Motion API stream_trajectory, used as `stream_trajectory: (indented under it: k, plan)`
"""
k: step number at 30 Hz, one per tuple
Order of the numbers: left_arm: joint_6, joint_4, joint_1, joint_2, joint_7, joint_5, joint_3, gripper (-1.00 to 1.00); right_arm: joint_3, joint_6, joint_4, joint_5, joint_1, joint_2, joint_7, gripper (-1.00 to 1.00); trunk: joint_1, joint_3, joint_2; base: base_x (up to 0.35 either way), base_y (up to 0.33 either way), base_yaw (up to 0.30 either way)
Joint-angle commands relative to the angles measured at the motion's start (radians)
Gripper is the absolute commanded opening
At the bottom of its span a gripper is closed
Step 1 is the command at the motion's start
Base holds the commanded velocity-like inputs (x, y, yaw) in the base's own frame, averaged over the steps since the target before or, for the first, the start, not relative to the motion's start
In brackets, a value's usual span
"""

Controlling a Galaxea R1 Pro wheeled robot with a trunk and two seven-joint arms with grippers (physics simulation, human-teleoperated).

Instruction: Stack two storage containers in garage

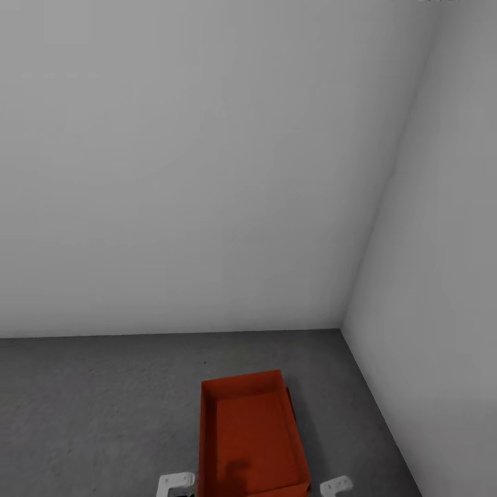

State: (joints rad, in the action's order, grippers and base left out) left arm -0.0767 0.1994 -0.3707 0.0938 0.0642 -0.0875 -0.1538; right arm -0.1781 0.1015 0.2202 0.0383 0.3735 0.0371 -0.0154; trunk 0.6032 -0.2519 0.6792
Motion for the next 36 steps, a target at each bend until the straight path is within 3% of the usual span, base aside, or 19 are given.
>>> stream_trajectory:
  k: [1, 8, 23, 36]
  plan:
    - [-0.004, -0.001, 0.004, 0.001, 0.002, -0.009, -0.007, 1.00, -0.001, 0.005, 0.002, 0.005, -0.006, -0.001, -0.002, 1.00, -0.004, 0.002, -0.006, 0.000, 0.000, 0.000]
    - [-0.008, -0.001, 0.030, 0.000, 0.002, -0.009, -0.007, 1.00, -0.004, -0.007, 0.002, 0.003, -0.033, -0.015, -0.001, 1.00, -0.031, 0.024, -0.055, 0.000, 0.000, 0.000]
    - [-0.012, -0.071, 0.042, -0.002, 0.002, -0.012, -0.006, 1.00, -0.004, -0.009, 0.001, -0.004, -0.039, -0.018, -0.001, 1.00, -0.088, 0.071, -0.160, 0.000, 0.000, 0.000]
    - [-0.012, -0.090, 0.092, -0.005, 0.001, -0.014, -0.005, 1.00, -0.003, -0.009, 0.001, -0.004, -0.059, -0.019, 0.000, 1.00, -0.138, 0.112, -0.251, 0.000, 0.000, 0.000]
